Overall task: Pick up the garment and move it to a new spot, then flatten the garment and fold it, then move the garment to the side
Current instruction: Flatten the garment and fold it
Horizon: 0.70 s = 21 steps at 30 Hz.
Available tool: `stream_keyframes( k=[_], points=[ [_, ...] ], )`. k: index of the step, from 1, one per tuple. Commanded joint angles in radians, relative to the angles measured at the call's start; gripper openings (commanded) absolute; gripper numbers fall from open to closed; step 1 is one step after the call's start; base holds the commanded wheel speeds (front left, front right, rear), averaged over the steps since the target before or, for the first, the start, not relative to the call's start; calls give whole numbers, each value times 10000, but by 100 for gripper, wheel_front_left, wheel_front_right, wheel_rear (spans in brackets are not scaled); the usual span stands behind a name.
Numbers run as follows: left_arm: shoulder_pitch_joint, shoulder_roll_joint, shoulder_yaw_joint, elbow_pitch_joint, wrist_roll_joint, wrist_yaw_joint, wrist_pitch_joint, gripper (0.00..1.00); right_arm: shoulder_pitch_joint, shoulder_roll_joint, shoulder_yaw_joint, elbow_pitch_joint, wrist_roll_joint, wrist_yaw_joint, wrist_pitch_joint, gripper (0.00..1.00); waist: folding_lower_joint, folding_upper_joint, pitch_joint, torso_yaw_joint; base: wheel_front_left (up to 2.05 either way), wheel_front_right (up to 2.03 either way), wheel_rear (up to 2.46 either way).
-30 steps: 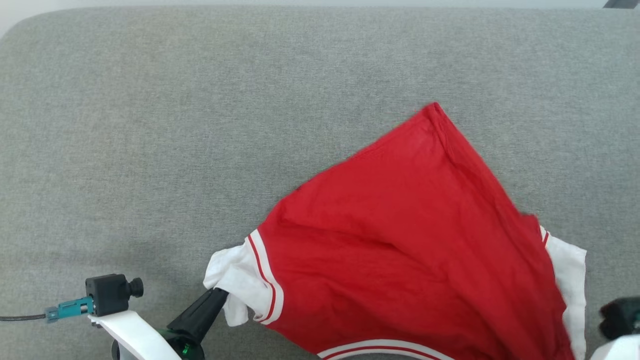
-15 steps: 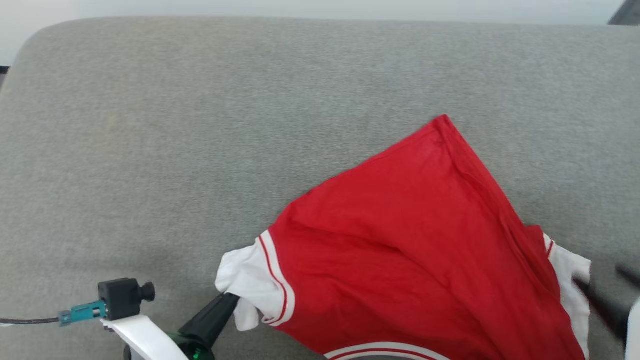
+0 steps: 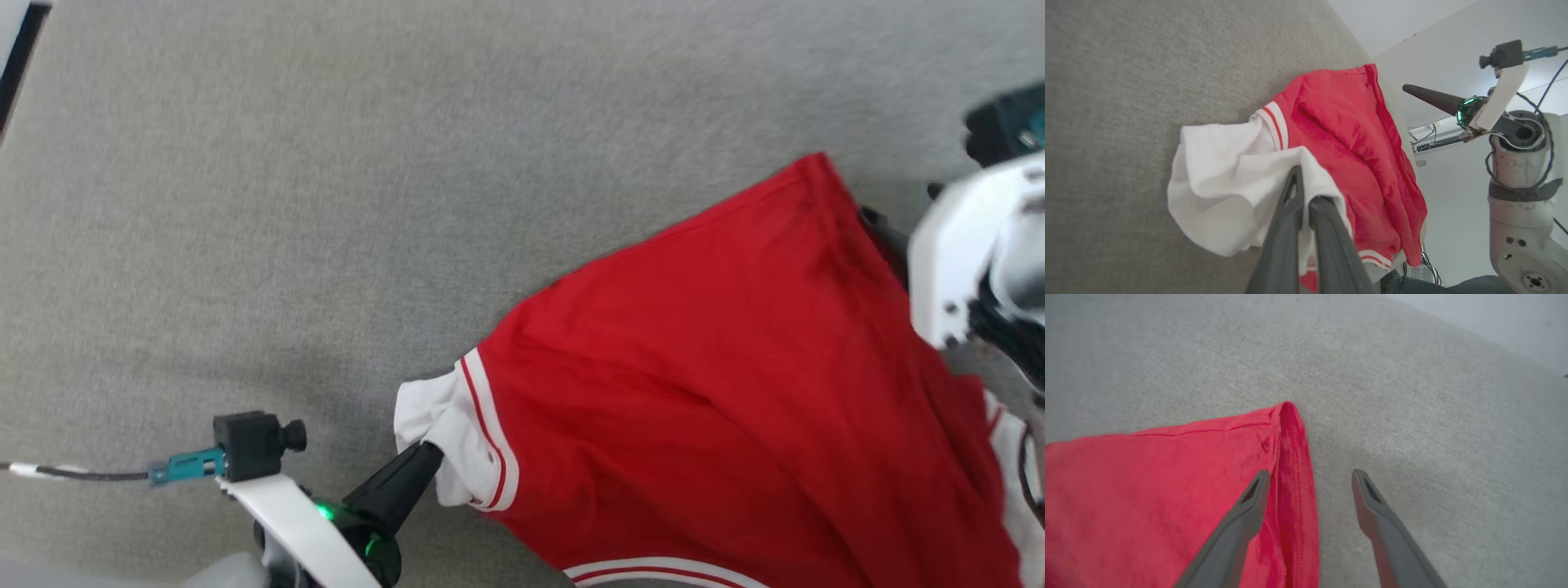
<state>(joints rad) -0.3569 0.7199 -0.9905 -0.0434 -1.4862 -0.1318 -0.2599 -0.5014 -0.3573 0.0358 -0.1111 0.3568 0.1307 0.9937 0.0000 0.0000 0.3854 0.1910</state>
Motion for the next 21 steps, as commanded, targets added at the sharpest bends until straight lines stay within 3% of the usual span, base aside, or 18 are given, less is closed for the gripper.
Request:
stream_keyframes(
  k=[1, 9, 10, 11, 12, 13, 21],
  points=[
    [-270, -84, -71, -24, 37, 23, -4, 0, -465, -20, 261, 414, -283, 0, -60, 100, 0, 0, 458, 307, 0, 0, 0],
    [-763, -184, -467, 20, -118, 23, -33, 0, -1345, -137, 1419, 2534, -506, 0, 295, 100, 0, 0, 815, 565, 0, 0, 0],
    [-767, -182, -496, 52, -142, 23, -38, 0, -1291, -130, 1492, 2713, -431, 0, 372, 91, 0, 0, 782, 568, 0, 0, 0],
    [-787, -169, -519, 86, -169, 23, -43, 0, -1269, -123, 1530, 2823, -353, 0, 375, 50, 0, 0, 742, 558, 0, 0, 0],
    [-825, -153, -525, 121, -165, 23, -45, 0, -1264, -83, 1478, 2916, -271, 0, 305, 15, 0, 0, 698, 538, 0, 0, 0],
    [-896, -124, -565, 163, -96, 23, -47, 0, -1271, -92, 1467, 2980, -256, 0, 221, 0, 0, 0, 640, 518, 0, 0, 0],
    [-2116, 333, -324, 765, 282, 23, -52, 0, -2216, -16, 535, 3197, -424, -1, -905, 0, 0, 0, 343, 79, 0, 0, 0]
  ],
)
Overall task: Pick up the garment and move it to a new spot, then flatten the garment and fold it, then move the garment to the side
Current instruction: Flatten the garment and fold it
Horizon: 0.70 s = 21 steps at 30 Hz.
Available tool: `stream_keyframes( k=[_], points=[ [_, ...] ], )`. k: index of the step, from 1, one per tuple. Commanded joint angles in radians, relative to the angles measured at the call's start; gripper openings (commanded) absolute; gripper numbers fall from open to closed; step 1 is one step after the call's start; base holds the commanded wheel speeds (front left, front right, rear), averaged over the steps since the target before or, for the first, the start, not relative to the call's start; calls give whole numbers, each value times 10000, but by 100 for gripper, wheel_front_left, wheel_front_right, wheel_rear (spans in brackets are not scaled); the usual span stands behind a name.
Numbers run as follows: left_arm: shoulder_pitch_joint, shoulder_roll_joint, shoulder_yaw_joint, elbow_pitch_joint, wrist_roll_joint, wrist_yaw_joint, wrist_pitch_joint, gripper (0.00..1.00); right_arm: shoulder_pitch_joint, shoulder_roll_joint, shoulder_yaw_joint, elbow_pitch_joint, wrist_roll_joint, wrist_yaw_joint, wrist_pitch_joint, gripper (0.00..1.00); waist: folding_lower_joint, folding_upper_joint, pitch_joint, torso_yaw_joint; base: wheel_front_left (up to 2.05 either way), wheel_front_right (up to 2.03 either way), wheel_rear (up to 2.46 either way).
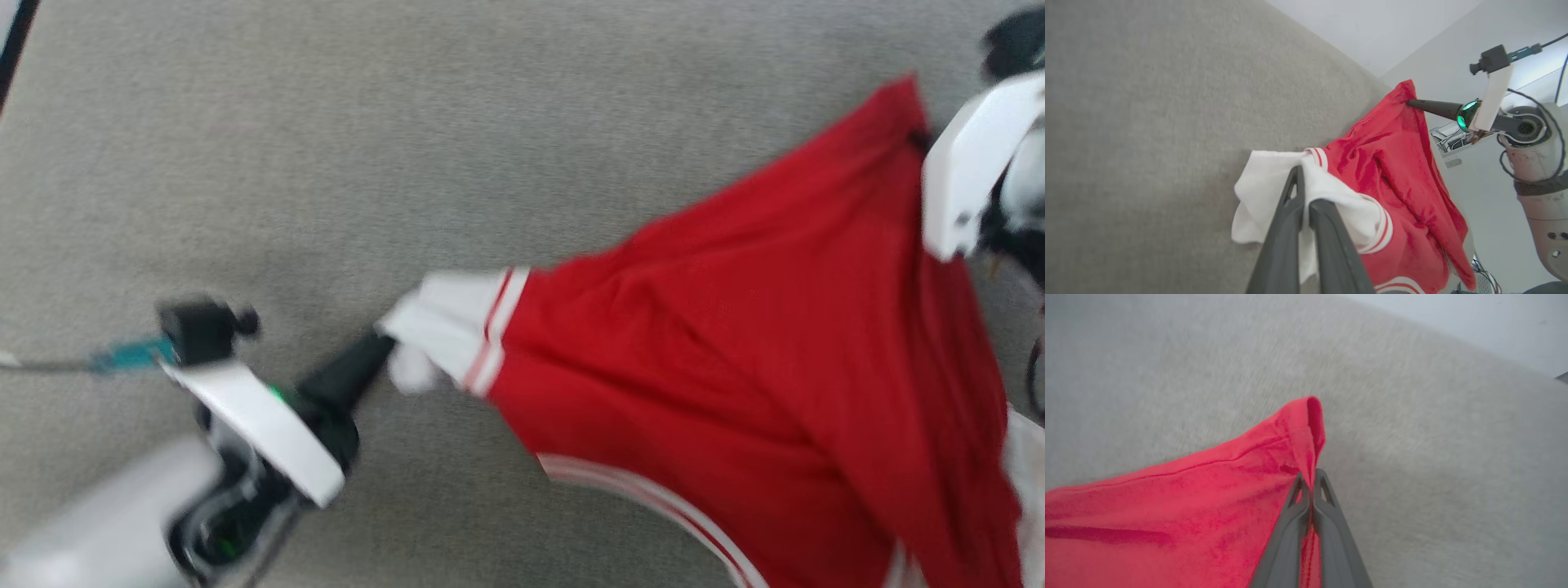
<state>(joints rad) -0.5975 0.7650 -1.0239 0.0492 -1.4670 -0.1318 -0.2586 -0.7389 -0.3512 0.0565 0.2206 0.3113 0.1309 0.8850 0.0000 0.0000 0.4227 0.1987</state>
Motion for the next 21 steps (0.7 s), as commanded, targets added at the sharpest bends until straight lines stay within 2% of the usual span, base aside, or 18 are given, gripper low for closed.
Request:
stream_keyframes(
  k=[1, 8, 15, 21],
  points=[
    [-381, 2, 92, 36, 6, 23, 80, 0, -257, 70, -152, 56, -135, -3, -180, 0, 0, 0, -21, -232, 0, 0, 0],
    [-3361, 438, 1155, 1272, -839, 23, 1181, 0, -2247, 337, -1205, 428, -1049, -3, -1368, 0, 0, 0, 384, -1015, 0, 0, 0],
    [-6624, 207, 2661, 3419, -1309, 27, 1719, 0, -4572, 941, -2425, 890, -2268, -16, -3006, 0, 0, 0, 817, -1726, 0, 0, 0],
    [-8748, -4, 3282, 4583, -1009, 34, 1779, 0, -5989, 1390, -3189, 1547, -3302, -36, -4688, 0, 0, 0, 800, -2091, 0, 0, 0]
  ],
)
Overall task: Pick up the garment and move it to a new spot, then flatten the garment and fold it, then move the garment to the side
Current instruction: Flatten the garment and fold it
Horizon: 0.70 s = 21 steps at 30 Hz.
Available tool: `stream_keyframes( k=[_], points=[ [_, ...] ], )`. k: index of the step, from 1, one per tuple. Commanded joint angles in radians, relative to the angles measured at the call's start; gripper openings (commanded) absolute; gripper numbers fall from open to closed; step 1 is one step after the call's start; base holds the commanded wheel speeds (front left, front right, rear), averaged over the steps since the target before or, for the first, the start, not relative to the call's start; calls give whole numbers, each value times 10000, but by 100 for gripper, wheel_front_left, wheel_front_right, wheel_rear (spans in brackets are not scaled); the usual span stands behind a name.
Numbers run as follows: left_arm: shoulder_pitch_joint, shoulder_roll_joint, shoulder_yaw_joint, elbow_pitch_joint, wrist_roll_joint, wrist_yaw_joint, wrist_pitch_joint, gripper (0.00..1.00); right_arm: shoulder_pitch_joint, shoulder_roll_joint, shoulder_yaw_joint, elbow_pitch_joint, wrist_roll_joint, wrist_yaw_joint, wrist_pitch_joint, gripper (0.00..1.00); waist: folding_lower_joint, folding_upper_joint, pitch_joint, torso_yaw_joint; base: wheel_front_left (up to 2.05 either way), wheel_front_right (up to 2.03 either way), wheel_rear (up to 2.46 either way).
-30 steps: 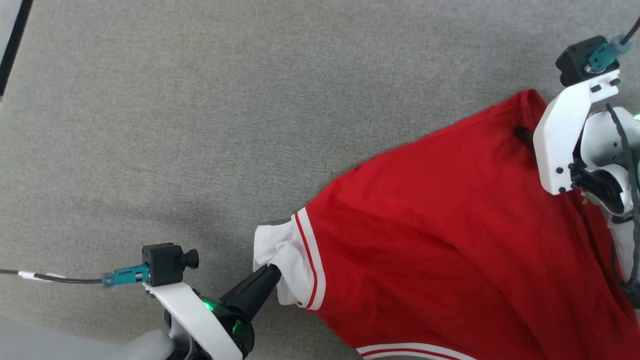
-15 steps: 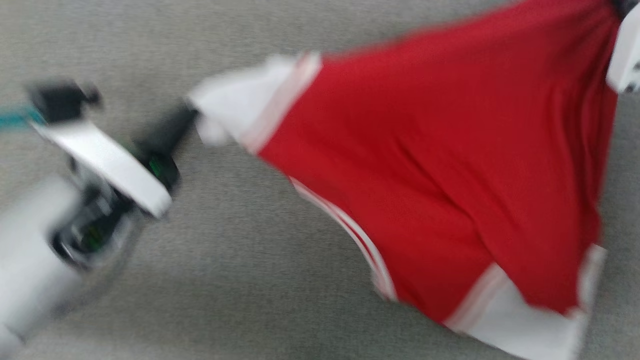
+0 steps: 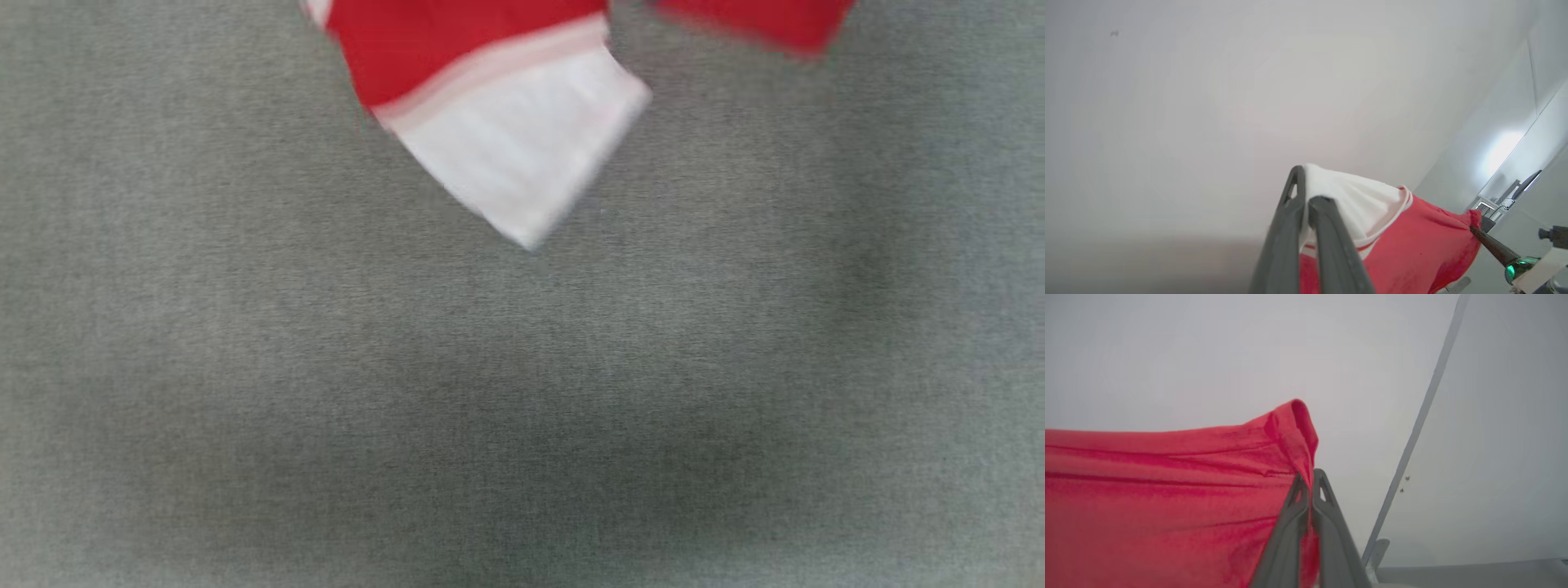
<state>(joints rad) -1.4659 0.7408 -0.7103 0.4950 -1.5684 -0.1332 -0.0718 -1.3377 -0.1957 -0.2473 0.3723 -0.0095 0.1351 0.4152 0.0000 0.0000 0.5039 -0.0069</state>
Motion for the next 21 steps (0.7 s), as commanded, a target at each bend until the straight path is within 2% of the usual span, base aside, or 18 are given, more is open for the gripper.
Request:
stream_keyframes(
  k=[1, 5, 10, 15, 21],
  points=[
    [-365, 262, 116, 134, 255, 47, -174, 0, -150, -119, -260, 162, -253, -79, -243, 0, 0, 0, -30, -58, 0, 0, 0],
    [-658, -27, 280, -54, 217, 49, -551, 0, -431, -95, -548, 787, -599, -79, -1109, 0, 0, 0, -191, -26, 0, 0, 0],
    [411, -91, -178, -818, 65, 46, -499, 0, 317, -73, -679, 1482, -576, -76, -1524, 0, 0, 0, -338, 53, 0, 0, 0],
    [2550, 5, -253, -1952, -553, 39, -791, 0, 1985, 6, -230, 1634, 123, -69, -1841, 0, 0, 0, -534, 101, 0, 0, 0],
    [5605, 77, -389, -3357, -858, 36, -1383, 0, 4694, -82, 288, 775, 1295, -66, -1733, 0, 0, 0, -908, 278, 0, 0, 0]
  ],
)
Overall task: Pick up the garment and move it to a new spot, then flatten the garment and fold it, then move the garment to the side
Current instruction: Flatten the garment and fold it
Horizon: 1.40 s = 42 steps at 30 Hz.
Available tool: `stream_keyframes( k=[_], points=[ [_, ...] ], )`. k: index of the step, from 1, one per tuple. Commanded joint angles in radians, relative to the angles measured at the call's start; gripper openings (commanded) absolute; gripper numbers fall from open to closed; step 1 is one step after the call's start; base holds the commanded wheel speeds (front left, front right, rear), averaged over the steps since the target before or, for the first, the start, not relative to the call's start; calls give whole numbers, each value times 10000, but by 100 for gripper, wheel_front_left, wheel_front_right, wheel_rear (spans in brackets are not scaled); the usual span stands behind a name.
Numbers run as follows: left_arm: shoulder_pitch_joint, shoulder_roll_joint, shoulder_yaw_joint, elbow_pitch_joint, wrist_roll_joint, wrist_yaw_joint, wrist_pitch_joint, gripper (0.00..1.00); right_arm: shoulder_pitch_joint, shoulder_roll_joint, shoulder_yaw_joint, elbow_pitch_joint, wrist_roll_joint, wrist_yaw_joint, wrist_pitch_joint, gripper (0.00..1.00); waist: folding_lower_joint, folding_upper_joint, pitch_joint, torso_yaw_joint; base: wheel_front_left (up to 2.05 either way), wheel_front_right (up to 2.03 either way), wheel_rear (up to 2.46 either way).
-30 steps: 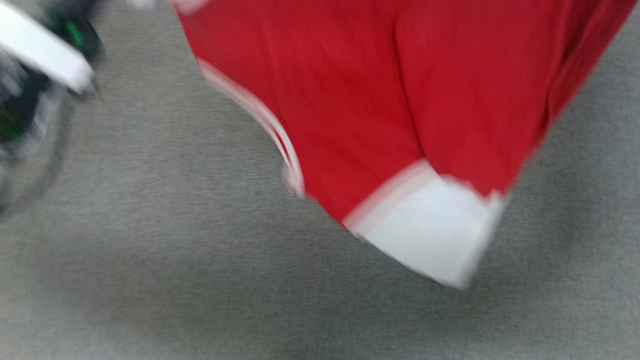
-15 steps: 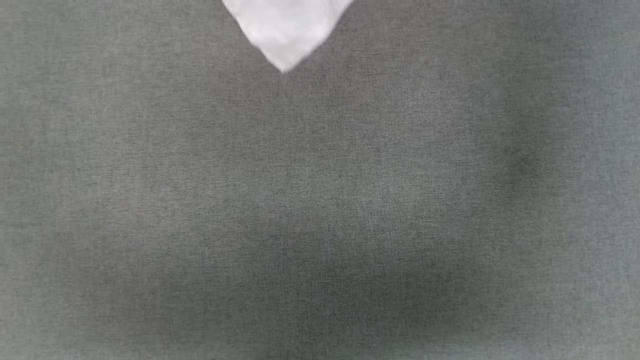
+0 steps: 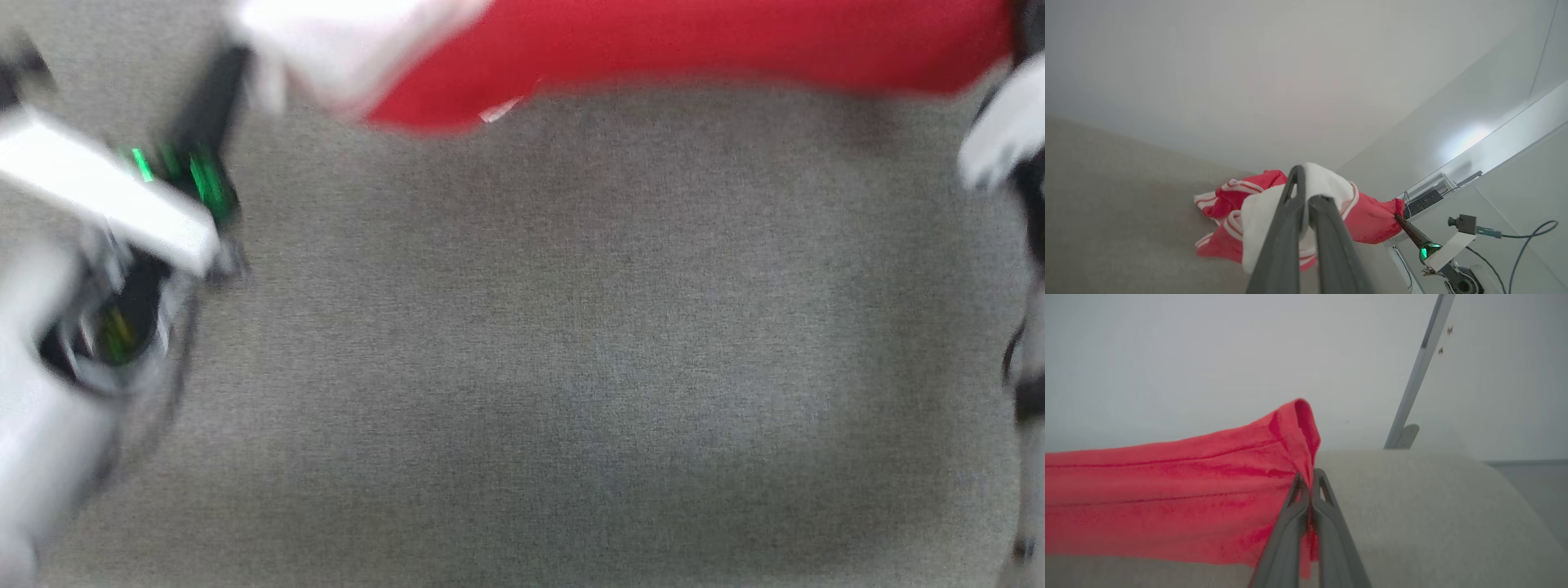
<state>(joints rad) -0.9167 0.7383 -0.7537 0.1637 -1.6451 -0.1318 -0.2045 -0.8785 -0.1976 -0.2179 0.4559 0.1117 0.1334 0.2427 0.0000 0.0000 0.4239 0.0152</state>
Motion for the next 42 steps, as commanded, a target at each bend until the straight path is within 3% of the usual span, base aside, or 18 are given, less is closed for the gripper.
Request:
stream_keyframes(
  k=[1, 5, 12, 18, 23, 27, 31, 42],
  points=[
    [770, 124, 67, -365, -184, 23, -151, 0, 707, -78, 90, -362, 296, -48, 95, 0, 0, 0, -184, 66, 0, 0, 0],
    [3222, 277, 212, -1300, -35, 23, -445, 0, 3205, -356, 326, -1798, 1001, -39, 529, 0, 0, 0, -421, 176, 0, 0, 0],
    [6263, 593, 367, -3119, 466, 23, -587, 0, 7076, -265, -540, -4971, 2051, -38, 1628, 0, 0, 0, -742, 391, 0, 0, 0],
    [8017, 1360, 385, -4928, 781, 23, -597, 0, 9463, 88, -1304, -7158, 2593, -36, 2597, 0, 0, 0, -868, 464, 0, 0, 0],
    [8560, 1975, 20, -6000, 1111, 23, -443, 0, 10481, 449, -1687, -8247, 2940, -30, 3056, 0, 0, 0, -892, 397, 0, 0, 0],
    [7904, 2070, 6, -5859, 1192, 23, -136, 0, 10143, 583, -1587, -8103, 3117, -30, 3087, 0, 0, 0, -891, 232, 0, 0, 0],
    [6702, 1745, 162, -5375, 686, 23, 650, 0, 9247, 449, -1196, -7358, 2979, -29, 3097, 0, 0, 0, -770, 6, 0, 0, 0],
    [3741, 634, 1346, -2079, -249, 23, 3274, 0, 6333, 420, -240, -4981, 2507, -29, 2536, 0, 0, 0, 134, -652, 0, 0, 0]
  ],
)
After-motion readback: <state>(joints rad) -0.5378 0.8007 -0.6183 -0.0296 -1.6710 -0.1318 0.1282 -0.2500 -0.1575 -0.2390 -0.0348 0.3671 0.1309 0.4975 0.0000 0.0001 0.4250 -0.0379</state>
